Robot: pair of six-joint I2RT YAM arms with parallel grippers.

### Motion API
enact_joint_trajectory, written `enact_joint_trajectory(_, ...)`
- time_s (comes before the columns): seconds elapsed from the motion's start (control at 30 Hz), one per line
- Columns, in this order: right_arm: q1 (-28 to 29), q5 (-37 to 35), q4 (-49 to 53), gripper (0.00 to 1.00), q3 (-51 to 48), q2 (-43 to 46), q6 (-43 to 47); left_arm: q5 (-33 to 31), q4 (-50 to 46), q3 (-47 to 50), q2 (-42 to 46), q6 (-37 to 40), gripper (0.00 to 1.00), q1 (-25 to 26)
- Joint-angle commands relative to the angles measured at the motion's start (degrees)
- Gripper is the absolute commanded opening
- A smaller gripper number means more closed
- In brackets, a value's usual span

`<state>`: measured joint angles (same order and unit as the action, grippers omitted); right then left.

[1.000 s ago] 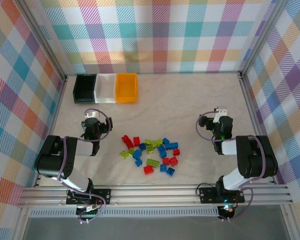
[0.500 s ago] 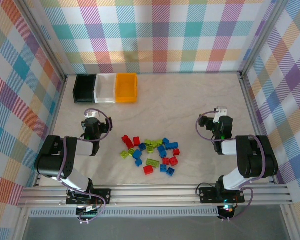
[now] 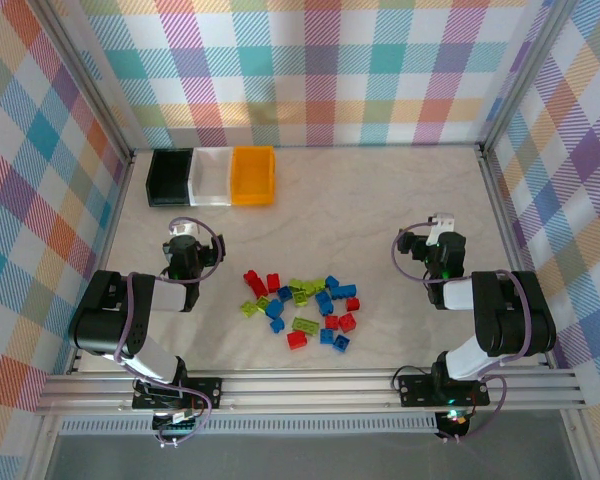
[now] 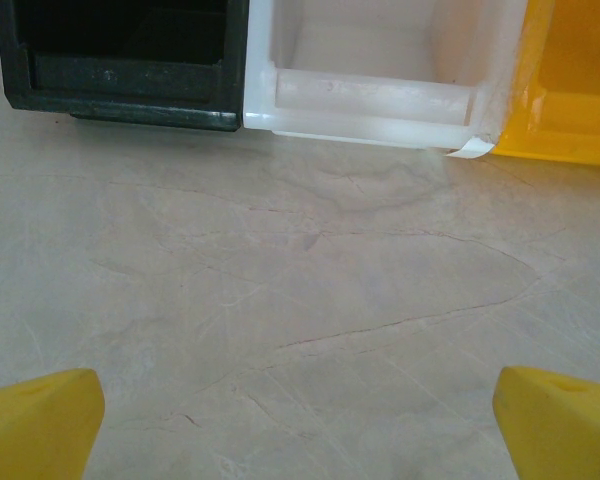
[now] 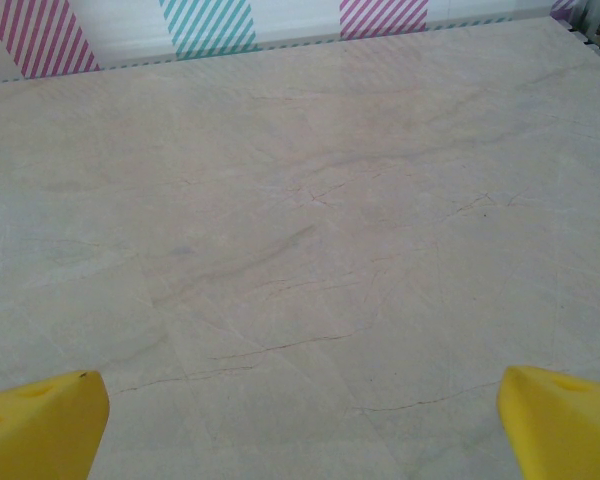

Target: Sort the legos into containers by color

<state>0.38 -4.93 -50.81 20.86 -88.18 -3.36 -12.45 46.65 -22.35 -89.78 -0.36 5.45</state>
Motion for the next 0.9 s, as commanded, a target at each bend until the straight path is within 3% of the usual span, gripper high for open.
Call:
enact_joint_trajectory(0.0, 0.30, -1.27, 6.11, 1.00, 2.85, 4.65, 0.46, -0.73, -4.00, -2.44, 2.62, 0.32, 1.00, -0.37)
enact_joint_trajectory(0.1, 1.61, -6.55, 16.38, 1.00, 6.72, 7.97, 0.16, -5.22, -19.51, -8.91, 8.23, -1.22, 1.00, 0.08)
enact_joint_trajectory(0.27, 8.64, -23.97, 23.10, 1.00, 13.20, 7.13, 2.32, -8.01, -18.86, -7.66, 17.14, -5.50, 1.00, 0.69)
enact_joint_trajectory(0.37, 10.56, -42.40, 30.81, 1.00, 20.98, 3.54, -8.37, -11.98, -20.36, -9.71, 19.48, -11.51, 1.00, 0.53)
enact_joint_trajectory(0.4, 10.41, -43.64, 36.85, 1.00, 24.28, 2.61, -12.04, -15.27, -25.09, -12.76, 19.75, -15.90, 1.00, 0.41)
enact_joint_trajectory(0.47, 10.44, -42.18, 43.31, 1.00, 28.66, 1.63, -13.76, -20.57, -36.10, -18.16, 19.66, -25.54, 1.00, 0.15)
enact_joint_trajectory(0.57, 9.88, -36.20, 52.73, 1.00, 32.91, 2.73, -20.35, -18.08, -41.83, -21.74, 21.17, -31.19, 1.00, -0.05)
enact_joint_trajectory(0.6, 9.28, -29.23, 53.43, 1.00, 32.95, 3.63, -20.08, -16.54, -40.52, -21.27, 22.40, -31.86, 1.00, -0.06)
enact_joint_trajectory(0.67, 7.81, -17.54, 48.84, 1.00, 29.91, 5.83, -15.34, -13.58, -37.85, -19.81, 25.15, -32.46, 1.00, -0.09)
enact_joint_trajectory(0.77, 7.06, -17.27, 39.47, 1.00, 21.48, 10.87, -18.94, -12.30, -37.69, -20.19, 27.37, -33.02, 1.00, -0.09)
enact_joint_trajectory(0.83, 5.54, -18.12, 36.66, 1.00, 16.56, 14.00, -27.57, -14.02, -42.73, -21.47, 27.57, -38.64, 1.00, -0.40)
enact_joint_trajectory(0.87, 3.79, -14.36, 34.36, 1.00, 14.74, 14.59, -29.43, -11.83, -44.76, -22.47, 27.32, -39.56, 1.00, -1.40)
